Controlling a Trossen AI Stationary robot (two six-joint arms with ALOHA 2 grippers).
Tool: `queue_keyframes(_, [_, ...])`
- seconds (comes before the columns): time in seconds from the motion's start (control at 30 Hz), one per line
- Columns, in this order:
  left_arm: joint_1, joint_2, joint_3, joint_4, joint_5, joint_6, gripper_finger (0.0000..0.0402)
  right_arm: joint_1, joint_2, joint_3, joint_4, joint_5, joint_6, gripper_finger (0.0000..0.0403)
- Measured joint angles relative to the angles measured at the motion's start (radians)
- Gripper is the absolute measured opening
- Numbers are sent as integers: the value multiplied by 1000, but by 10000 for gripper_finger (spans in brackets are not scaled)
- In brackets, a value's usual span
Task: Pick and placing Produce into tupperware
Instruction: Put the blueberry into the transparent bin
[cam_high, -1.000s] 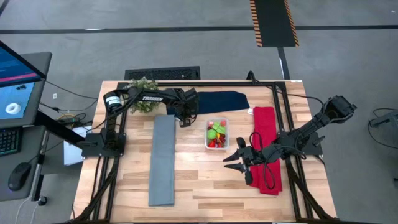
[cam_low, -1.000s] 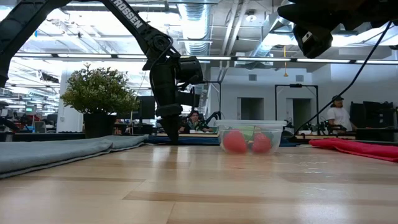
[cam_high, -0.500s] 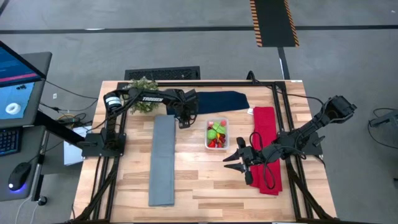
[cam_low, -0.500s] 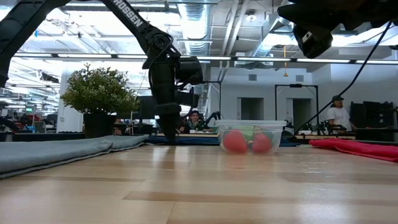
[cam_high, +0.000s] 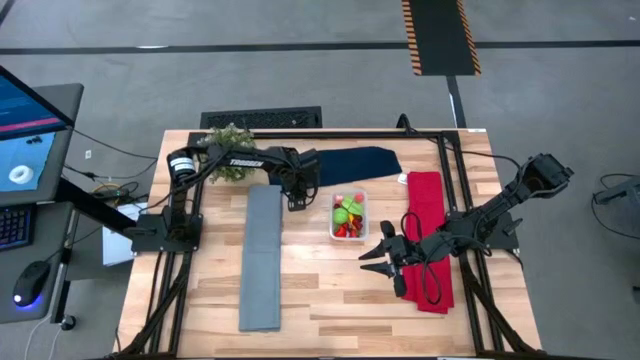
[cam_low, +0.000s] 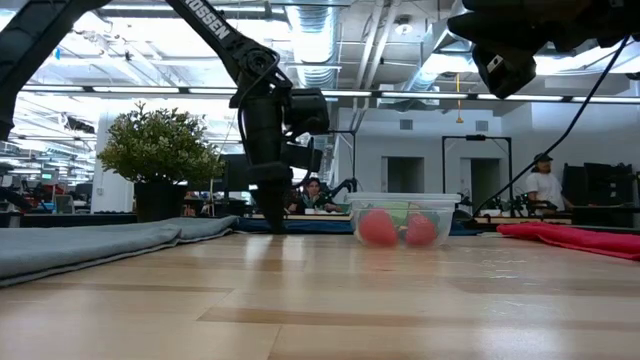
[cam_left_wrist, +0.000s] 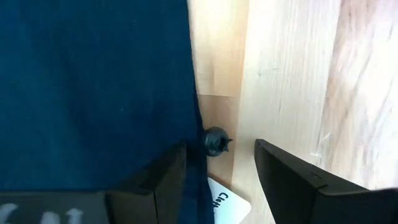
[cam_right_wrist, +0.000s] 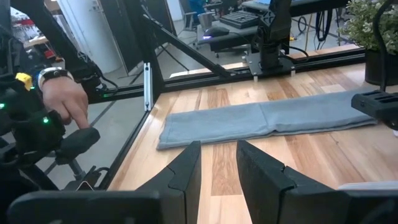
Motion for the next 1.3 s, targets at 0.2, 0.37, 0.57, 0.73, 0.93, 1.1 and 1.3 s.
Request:
queue_keyframes(0.2, [-23, 0, 0, -3, -46, 15, 169, 0, 0, 0, 0, 0, 1, 125])
queue_keyframes(0.37, [-35, -1, 0, -1, -63, 28, 162, 0, 0, 0, -1, 0, 1, 125])
queue_keyframes(0.57, [-42, -1, 0, -3, -56, 26, 162, 0, 0, 0, -1, 0, 1, 125])
queue_keyframes(0.73, [-46, -1, 0, -19, -28, 18, 162, 0, 0, 0, -1, 0, 2, 125])
queue_keyframes(0.93, [-61, -1, 0, -21, -50, 17, 160, 0, 0, 0, -1, 0, 2, 125])
queue_keyframes(1.1, [-61, -1, 0, -23, -40, 18, 135, 0, 0, 0, -1, 0, 2, 125])
queue_keyframes(1.3, [-63, -2, 0, -4, -75, 37, 74, 0, 0, 0, -1, 0, 2, 125])
